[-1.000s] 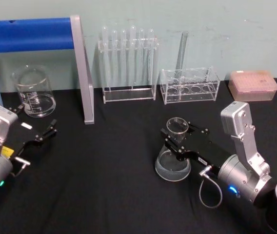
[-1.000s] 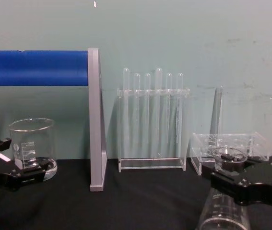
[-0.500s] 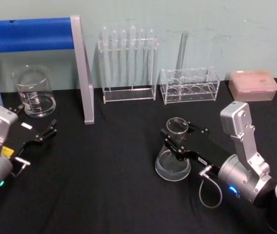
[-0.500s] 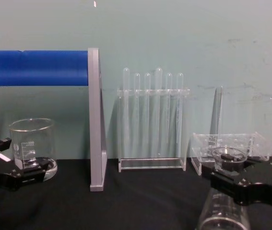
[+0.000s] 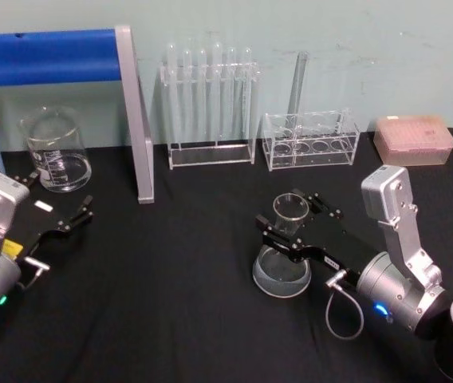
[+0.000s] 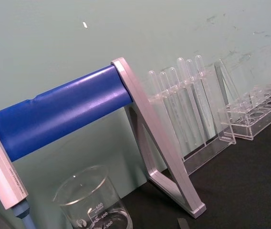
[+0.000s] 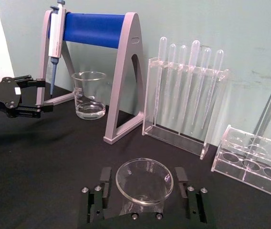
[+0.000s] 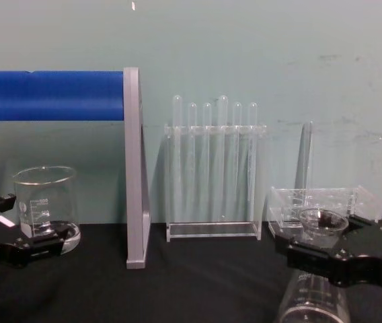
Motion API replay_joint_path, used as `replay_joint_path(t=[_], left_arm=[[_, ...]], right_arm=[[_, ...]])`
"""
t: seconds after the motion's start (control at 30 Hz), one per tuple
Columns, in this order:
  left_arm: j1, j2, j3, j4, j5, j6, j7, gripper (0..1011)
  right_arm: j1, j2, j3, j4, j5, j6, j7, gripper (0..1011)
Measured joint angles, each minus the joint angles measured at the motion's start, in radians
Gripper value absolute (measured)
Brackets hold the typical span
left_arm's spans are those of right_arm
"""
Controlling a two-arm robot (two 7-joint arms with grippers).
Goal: Grasp the erlenmeyer flask with one hand, shake it three times, then place it back.
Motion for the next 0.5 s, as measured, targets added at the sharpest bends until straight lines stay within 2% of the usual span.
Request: replay_joint_path(t=[0.03,0.2,0.5], left_arm=[[0.000,0.000,0.000,0.000,0.000,0.000,0.000,1001],[0.000,0.000,0.000,0.000,0.000,0.000,0.000,1001],[0.000,0.000,0.000,0.000,0.000,0.000,0.000,1001]], right_arm=[[0.000,0.000,0.000,0.000,0.000,0.000,0.000,848],[0.000,0.000,0.000,0.000,0.000,0.000,0.000,978],[0.000,0.000,0.000,0.000,0.000,0.000,0.000,1000]])
